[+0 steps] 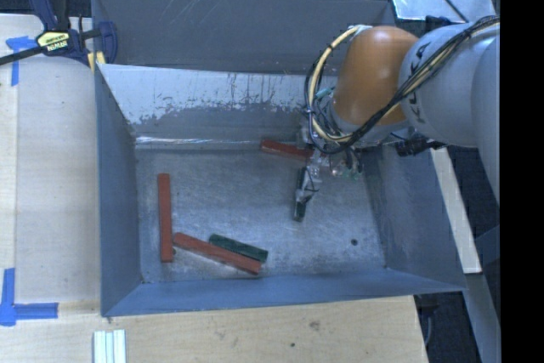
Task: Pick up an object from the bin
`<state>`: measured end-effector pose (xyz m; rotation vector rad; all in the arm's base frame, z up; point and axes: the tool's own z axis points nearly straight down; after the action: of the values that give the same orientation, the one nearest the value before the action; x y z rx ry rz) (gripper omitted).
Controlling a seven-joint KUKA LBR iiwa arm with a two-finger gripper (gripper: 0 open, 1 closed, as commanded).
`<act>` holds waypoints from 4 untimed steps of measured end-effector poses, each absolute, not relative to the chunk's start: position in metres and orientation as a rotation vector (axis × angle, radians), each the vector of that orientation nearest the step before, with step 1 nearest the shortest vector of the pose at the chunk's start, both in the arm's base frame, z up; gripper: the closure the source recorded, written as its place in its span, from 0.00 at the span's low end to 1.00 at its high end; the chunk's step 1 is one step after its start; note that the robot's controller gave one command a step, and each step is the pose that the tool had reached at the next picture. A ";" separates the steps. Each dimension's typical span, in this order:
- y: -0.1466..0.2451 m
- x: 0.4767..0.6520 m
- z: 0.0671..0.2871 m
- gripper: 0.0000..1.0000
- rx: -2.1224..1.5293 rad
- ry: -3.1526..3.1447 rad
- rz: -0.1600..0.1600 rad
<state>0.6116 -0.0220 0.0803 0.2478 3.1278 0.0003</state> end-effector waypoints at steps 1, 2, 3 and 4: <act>-0.022 0.613 0.083 1.00 0.249 3.123 0.001; -0.022 0.612 0.081 0.00 0.250 3.127 0.001; -0.062 0.626 0.073 0.00 0.280 3.131 0.015; -0.050 0.600 0.071 0.00 0.279 3.124 0.003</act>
Offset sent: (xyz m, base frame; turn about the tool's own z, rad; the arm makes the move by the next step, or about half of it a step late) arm 0.0000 0.0000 0.0000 0.0000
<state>0.5997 -0.0500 0.0715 0.2793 3.1243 0.0030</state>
